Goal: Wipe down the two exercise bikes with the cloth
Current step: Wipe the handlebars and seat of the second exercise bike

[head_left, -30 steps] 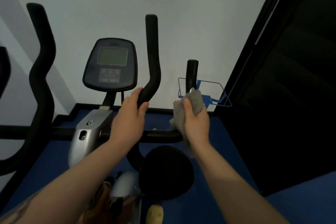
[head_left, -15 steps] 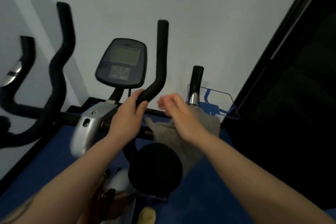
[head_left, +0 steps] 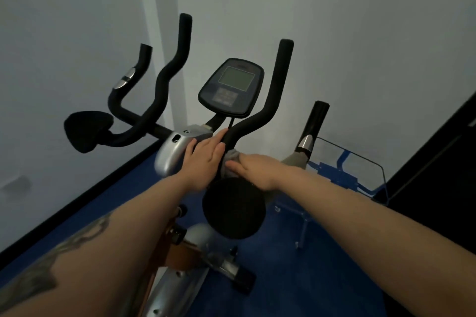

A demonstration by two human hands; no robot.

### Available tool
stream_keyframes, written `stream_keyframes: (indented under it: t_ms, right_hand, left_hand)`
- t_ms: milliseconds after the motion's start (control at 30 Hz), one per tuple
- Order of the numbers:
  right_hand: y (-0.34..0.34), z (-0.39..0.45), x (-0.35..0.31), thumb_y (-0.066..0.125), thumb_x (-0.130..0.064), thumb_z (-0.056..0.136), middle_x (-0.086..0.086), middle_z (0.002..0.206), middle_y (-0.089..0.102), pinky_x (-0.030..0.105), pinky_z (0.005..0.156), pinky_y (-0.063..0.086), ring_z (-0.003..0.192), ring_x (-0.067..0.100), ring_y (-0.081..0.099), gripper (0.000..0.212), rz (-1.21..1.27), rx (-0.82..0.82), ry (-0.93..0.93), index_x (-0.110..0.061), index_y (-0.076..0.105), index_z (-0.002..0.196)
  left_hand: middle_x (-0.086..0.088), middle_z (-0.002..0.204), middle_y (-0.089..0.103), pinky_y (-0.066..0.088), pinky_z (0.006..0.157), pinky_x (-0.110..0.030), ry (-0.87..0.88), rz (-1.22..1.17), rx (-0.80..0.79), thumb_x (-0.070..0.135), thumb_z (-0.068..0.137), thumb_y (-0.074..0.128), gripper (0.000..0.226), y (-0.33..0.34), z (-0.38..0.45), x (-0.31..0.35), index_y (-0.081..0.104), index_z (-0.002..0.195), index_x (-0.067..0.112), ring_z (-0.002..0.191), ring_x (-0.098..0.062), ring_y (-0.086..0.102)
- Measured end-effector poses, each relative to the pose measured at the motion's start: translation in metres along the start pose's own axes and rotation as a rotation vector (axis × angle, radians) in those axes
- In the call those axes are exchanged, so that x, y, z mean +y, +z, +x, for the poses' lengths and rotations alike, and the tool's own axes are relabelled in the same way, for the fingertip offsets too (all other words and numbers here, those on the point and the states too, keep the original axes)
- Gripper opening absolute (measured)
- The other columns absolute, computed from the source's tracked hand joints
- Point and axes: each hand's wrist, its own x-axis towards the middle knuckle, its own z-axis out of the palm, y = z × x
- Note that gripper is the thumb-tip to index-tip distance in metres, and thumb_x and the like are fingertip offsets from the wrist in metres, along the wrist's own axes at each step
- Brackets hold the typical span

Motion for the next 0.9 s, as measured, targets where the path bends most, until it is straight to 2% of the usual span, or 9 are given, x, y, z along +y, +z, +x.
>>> stream_keyframes:
  t_ms: [133,200,300,367,500,600,667,800,900]
  right_hand:
    - [0.008,-0.020,0.030,0.026,-0.054,0.101,0.006,0.095,0.060,0.033,0.072,0.043,0.072,0.017,0.052,0.059,-0.260,0.005,-0.036,-0.012,0.025,0.142]
    - [0.005,-0.010,0.031,0.025,-0.057,0.100,-0.002,0.087,0.053,0.031,0.071,0.039,0.065,0.010,0.046,0.059,-0.290,-0.022,-0.066,-0.014,0.027,0.140]
    - [-0.001,0.012,0.018,0.030,-0.055,0.100,0.002,0.105,0.059,0.032,0.086,0.039,0.083,0.011,0.051,0.043,-0.018,-0.089,-0.104,-0.021,0.044,0.122]
    - [-0.001,0.016,0.013,0.032,-0.053,0.101,0.006,0.115,0.061,0.035,0.095,0.041,0.094,0.014,0.053,0.046,0.063,-0.085,-0.107,-0.017,0.047,0.125]
    - [0.001,-0.017,0.034,0.026,-0.055,0.100,0.003,0.091,0.060,0.038,0.075,0.049,0.074,0.018,0.056,0.053,-0.347,-0.013,-0.154,-0.012,0.034,0.130]
    - [0.000,-0.028,0.045,0.018,-0.060,0.098,-0.004,0.073,0.051,0.034,0.064,0.044,0.060,0.015,0.049,0.053,-0.566,0.011,-0.180,-0.016,0.035,0.121]
    - [-0.005,-0.013,0.033,0.016,-0.061,0.098,-0.007,0.074,0.049,0.036,0.071,0.045,0.068,0.017,0.053,0.052,-0.423,-0.032,-0.146,-0.019,0.041,0.115]
    - [-0.004,0.015,0.012,0.019,-0.051,0.103,0.005,0.105,0.061,0.041,0.097,0.042,0.099,0.022,0.057,0.043,0.013,-0.093,-0.133,-0.024,0.053,0.105]
    - [-0.001,-0.009,0.029,0.016,-0.058,0.099,0.004,0.090,0.062,0.043,0.087,0.048,0.078,0.019,0.058,0.052,-0.313,0.005,-0.145,-0.018,0.046,0.114]
  left_hand:
    - [0.005,0.145,0.045,-0.005,0.115,-0.028,0.004,-0.016,-0.003,0.038,0.104,0.016,0.046,0.000,0.001,-0.001,0.021,0.150,0.043,0.139,-0.007,0.027]
    - [0.006,0.143,0.046,-0.006,0.114,-0.027,-0.004,-0.043,-0.009,0.044,0.099,0.013,0.051,0.001,0.002,-0.001,0.021,0.149,0.043,0.138,-0.006,0.027]
    - [0.006,0.141,0.048,-0.008,0.111,-0.022,-0.009,-0.053,-0.012,0.048,0.092,0.009,0.056,0.002,0.003,-0.001,0.020,0.147,0.048,0.136,-0.004,0.028]
    - [0.007,0.139,0.049,-0.007,0.110,-0.020,-0.006,-0.051,-0.009,0.048,0.093,0.009,0.050,0.002,0.003,-0.001,0.017,0.142,0.054,0.136,-0.003,0.029]
    - [0.008,0.139,0.049,-0.007,0.111,-0.020,-0.001,-0.045,0.014,0.048,0.095,0.009,0.048,0.002,0.002,-0.003,0.017,0.142,0.054,0.135,-0.003,0.029]
    - [0.007,0.138,0.050,-0.014,0.106,-0.011,-0.003,-0.038,0.065,0.048,0.095,0.010,0.055,0.008,0.003,-0.004,0.024,0.148,0.045,0.135,-0.002,0.030]
    - [0.007,0.138,0.051,-0.019,0.098,-0.001,-0.007,-0.047,0.090,0.050,0.094,0.010,0.056,0.010,0.003,-0.005,0.027,0.147,0.045,0.133,0.000,0.030]
    - [0.011,0.134,0.050,-0.019,0.095,0.002,-0.011,-0.054,0.075,0.049,0.095,0.011,0.048,0.009,0.003,-0.008,0.022,0.141,0.056,0.122,0.013,0.025]
    - [0.009,0.137,0.050,-0.014,0.105,-0.009,-0.013,-0.038,0.062,0.048,0.095,0.011,0.051,0.008,0.004,-0.008,0.023,0.145,0.052,0.131,0.004,0.028]
